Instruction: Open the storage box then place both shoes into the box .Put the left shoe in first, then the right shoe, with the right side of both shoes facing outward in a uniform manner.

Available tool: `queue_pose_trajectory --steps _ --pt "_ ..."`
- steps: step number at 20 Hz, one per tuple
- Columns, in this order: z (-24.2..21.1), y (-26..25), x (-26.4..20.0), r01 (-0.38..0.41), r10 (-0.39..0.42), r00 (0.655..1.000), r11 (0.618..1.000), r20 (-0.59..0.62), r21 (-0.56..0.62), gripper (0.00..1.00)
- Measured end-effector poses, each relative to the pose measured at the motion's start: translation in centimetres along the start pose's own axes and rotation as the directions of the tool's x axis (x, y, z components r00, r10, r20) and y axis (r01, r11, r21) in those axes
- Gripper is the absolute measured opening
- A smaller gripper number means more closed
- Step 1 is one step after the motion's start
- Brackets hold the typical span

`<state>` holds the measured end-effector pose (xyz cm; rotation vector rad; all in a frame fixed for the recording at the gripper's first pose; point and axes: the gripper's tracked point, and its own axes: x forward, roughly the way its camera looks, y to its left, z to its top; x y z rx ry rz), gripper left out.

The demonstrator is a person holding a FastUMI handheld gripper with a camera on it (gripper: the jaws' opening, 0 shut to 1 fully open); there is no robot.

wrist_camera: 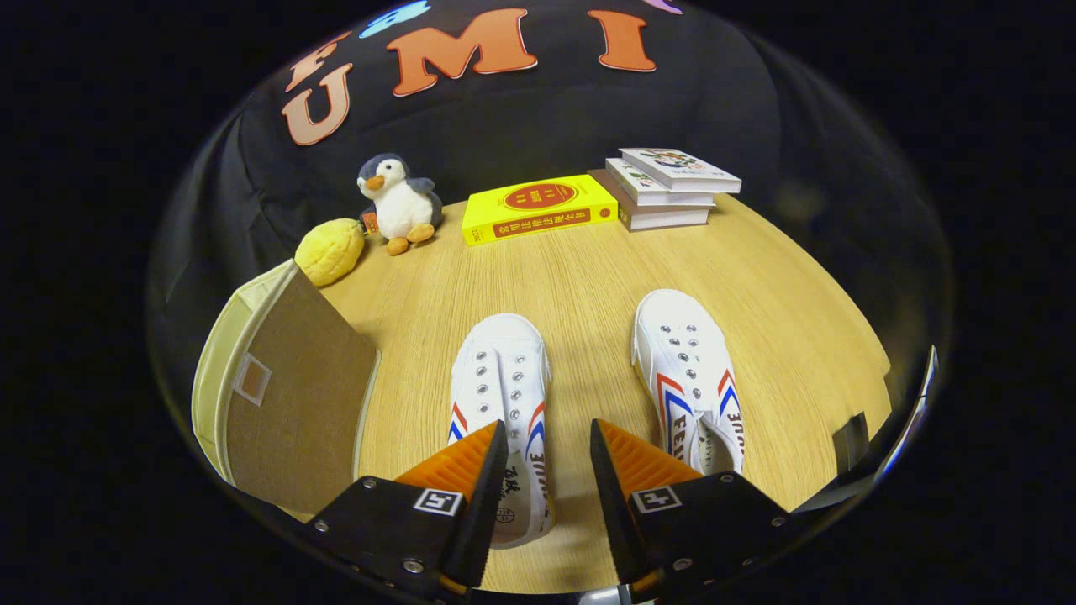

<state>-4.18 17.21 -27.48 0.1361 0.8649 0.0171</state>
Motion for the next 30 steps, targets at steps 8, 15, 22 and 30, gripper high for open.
queue_pose_trajectory --steps 8,15,22,30 --pt "-1.2 0.6 3.3 -0.040 0.036 0.996 0.998 -0.084 -0.043 0.50" --pt "-2.3 1.7 3.7 -0.110 0.114 0.987 0.993 -0.115 0.040 0.29" --pt "-1.2 2.0 2.8 -0.116 0.121 0.992 0.986 -0.032 0.121 0.01" --pt "5.4 3.6 -3.5 -0.116 0.099 0.990 0.976 0.097 0.182 0.00"
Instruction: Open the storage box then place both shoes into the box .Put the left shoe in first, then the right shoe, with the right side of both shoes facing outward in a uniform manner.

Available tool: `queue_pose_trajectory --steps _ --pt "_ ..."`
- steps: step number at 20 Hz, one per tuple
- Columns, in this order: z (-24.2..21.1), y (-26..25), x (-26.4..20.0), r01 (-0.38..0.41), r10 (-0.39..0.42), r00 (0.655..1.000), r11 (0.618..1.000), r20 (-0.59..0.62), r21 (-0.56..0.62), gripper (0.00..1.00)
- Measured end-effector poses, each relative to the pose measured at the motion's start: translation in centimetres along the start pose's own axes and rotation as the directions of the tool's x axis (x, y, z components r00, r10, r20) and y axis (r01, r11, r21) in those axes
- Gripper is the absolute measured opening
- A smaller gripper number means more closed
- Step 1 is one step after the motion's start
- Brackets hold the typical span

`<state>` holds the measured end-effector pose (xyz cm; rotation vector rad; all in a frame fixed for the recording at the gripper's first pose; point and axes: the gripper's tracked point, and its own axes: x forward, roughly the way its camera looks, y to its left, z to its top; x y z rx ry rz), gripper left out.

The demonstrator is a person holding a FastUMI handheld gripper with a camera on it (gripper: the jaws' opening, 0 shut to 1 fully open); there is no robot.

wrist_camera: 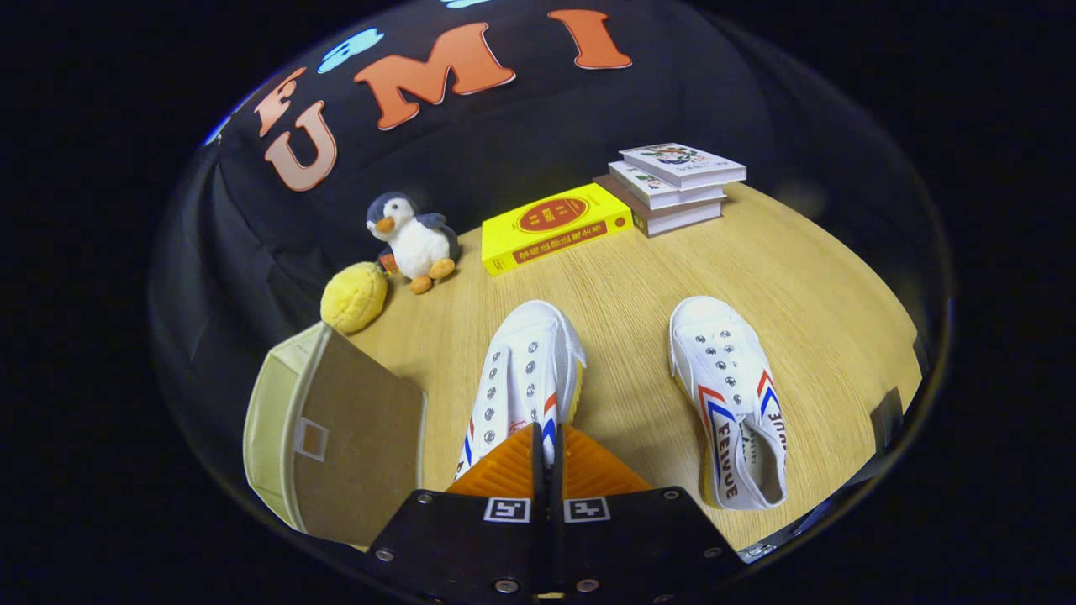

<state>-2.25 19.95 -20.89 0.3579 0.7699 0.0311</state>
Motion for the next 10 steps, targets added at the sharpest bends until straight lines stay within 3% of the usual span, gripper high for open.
queue_pose_trajectory --steps 6,10 --pt "5.4 7.8 -5.9 -0.108 0.101 0.986 0.993 0.136 0.041 0.00" --pt "5.1 14.7 -7.6 -0.203 0.193 0.971 0.977 0.142 0.061 0.00"
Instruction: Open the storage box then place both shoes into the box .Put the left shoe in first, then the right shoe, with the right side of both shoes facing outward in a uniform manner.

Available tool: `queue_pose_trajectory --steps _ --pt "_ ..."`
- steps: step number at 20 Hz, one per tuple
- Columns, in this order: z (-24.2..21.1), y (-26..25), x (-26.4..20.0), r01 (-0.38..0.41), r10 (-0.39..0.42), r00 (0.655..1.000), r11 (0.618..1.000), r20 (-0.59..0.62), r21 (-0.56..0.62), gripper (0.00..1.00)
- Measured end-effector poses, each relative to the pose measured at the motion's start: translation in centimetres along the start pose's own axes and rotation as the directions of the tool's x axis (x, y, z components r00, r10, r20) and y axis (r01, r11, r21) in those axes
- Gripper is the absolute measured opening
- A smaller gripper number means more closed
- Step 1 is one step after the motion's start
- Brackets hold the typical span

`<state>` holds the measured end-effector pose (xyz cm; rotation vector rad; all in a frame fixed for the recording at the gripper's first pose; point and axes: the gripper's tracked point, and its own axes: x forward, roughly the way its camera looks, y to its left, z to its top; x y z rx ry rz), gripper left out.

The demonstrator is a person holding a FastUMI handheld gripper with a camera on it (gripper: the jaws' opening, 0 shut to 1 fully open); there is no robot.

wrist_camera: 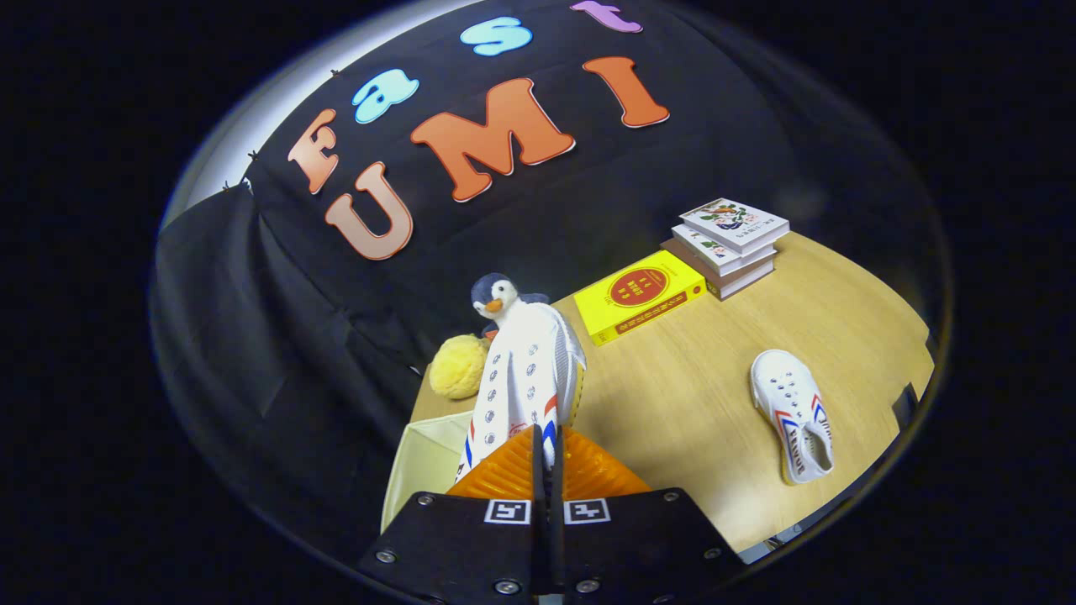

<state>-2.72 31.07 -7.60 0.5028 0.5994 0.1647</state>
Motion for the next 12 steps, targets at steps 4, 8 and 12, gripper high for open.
queue_pose_trajectory --steps 4,8,12 --pt "-4.6 6.4 1.7 -0.052 0.052 0.997 0.999 -0.050 0.013 0.00" --pt "-10.3 10.5 3.9 -0.069 0.074 0.988 0.997 -0.136 0.040 0.00" --pt "-13.7 11.5 5.8 -0.035 0.038 0.984 0.999 -0.173 0.022 0.00"
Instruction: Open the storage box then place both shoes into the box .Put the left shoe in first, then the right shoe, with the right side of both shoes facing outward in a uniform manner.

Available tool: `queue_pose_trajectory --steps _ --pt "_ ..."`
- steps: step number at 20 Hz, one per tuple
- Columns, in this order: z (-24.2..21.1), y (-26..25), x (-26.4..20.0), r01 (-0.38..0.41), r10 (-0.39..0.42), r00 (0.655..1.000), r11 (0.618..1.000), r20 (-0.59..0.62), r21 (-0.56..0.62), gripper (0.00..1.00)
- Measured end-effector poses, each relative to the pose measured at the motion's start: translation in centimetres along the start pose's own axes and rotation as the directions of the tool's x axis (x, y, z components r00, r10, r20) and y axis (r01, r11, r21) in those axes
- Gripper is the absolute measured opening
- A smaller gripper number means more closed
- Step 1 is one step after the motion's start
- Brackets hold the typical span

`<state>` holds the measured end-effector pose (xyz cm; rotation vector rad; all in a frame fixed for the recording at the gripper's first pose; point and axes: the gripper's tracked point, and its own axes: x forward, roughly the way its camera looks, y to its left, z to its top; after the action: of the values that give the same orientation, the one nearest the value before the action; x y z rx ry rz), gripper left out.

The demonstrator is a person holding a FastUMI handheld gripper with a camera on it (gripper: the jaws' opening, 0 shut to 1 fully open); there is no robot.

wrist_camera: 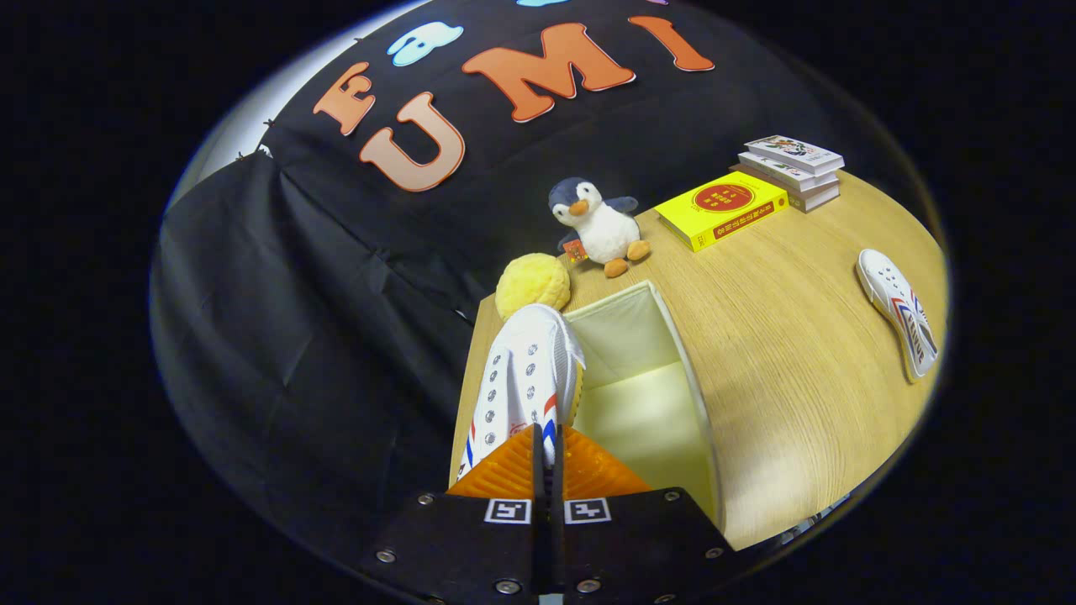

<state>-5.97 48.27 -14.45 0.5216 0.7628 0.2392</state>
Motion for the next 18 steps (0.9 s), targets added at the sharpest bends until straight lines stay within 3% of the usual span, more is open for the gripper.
queue_pose_trajectory --steps 8,10,13,15,18 --pt "-3.7 0.0 4.1 0.076 -0.078 0.994 0.997 -0.081 -0.025 0.01" --pt "-4.9 1.1 4.5 0.018 -0.022 0.991 0.999 -0.130 -0.029 0.08" --pt "-3.9 1.2 3.4 0.000 -0.009 0.993 0.997 -0.117 -0.077 0.74" --pt "-2.8 1.0 1.9 -0.015 0.005 0.996 0.994 -0.088 -0.109 0.95" --pt "0.1 0.8 -0.2 -0.049 0.045 0.998 0.991 -0.035 -0.128 0.99"
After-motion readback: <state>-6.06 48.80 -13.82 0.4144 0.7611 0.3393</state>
